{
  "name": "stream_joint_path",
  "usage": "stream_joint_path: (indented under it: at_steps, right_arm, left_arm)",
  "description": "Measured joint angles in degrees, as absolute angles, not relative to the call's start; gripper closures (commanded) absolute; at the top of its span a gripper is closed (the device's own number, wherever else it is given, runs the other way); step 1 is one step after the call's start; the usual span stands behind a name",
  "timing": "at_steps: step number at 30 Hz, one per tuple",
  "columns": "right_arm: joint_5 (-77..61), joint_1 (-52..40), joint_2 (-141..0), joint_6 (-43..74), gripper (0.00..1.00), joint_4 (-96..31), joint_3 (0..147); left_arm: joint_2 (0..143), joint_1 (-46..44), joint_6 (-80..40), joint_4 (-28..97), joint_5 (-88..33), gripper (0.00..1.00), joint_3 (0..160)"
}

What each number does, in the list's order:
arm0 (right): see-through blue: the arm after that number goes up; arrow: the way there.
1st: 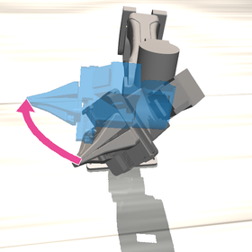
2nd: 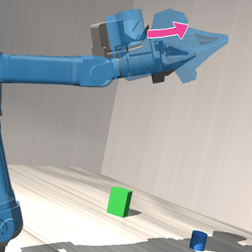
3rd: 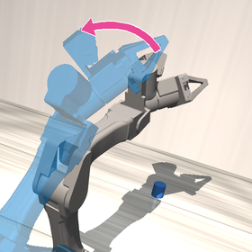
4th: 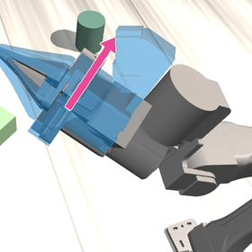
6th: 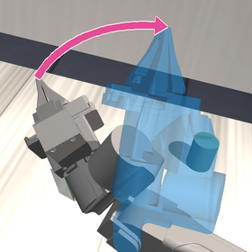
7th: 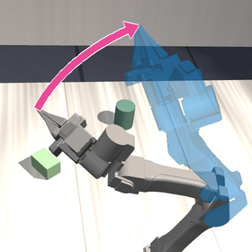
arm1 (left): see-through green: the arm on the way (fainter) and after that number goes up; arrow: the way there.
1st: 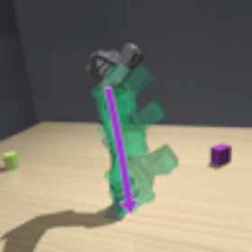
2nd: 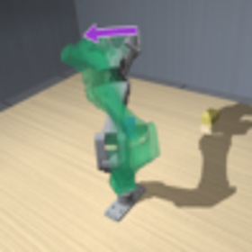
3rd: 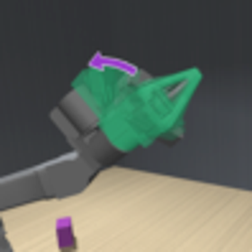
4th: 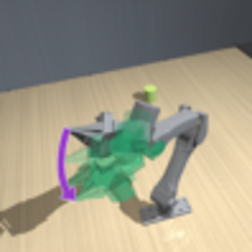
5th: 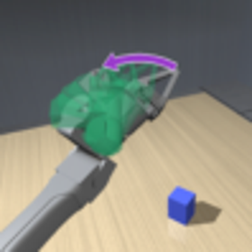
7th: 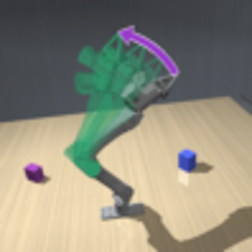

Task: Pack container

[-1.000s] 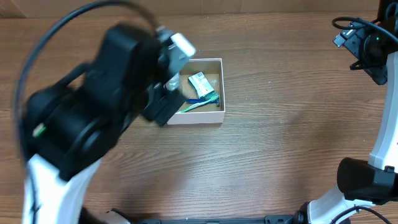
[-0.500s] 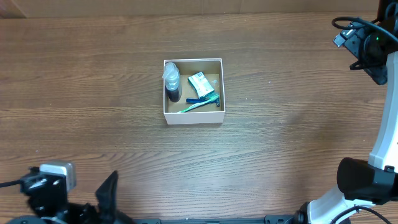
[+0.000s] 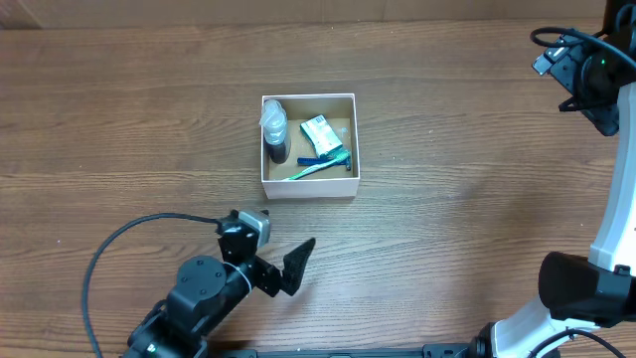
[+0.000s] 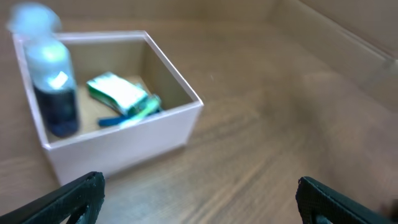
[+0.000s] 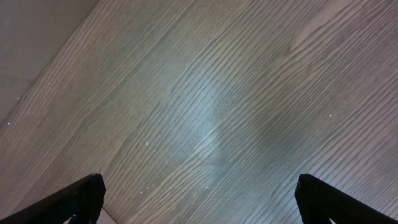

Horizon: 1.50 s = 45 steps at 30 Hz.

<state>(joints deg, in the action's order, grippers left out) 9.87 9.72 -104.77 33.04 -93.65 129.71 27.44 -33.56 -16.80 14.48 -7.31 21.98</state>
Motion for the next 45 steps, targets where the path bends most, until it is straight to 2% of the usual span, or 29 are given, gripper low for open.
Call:
stream_joint_path:
  at_steps: [10, 17, 23, 25, 30, 36, 45]
  right_arm:
    - [9.8, 9.7, -104.8, 33.0, 0.0, -93.6, 129.7]
    - [9.8, 9.7, -104.8, 33.0, 0.0, -93.6, 129.7]
    - [9.9, 9.7, -104.8, 33.0, 0.0, -93.6, 129.7]
    - [9.9, 9.7, -104.8, 33.0, 0.0, -93.6, 129.7]
    - [9.9, 9.7, -104.8, 33.0, 0.0, -93.6, 129.7]
    - [9.8, 9.7, -104.8, 33.0, 0.0, -93.6, 129.7]
    - [9.8, 9.7, -104.8, 33.0, 0.0, -93.7, 129.7]
  left_arm:
    - [36.4, -33.5, -16.5, 16.2, -3.4, 0.0, 20.1]
    - [38.4, -31.2, -9.5, 9.0, -2.6, 0.0, 17.3]
    - [31.9, -19.1, -5.1, -2.5, -9.6, 0.0, 12.4]
    - [27.3, -13.6, -4.4, -4.0, -12.5, 0.0, 10.1]
    - [17.5, -6.6, -4.0, -4.4, -16.5, 0.0, 5.9]
    - [9.5, -2.9, -1.4, -4.3, -17.7, 0.0, 1.2]
    - [5.4, -0.4, 11.5, 2.9, -17.3, 0.0, 0.5]
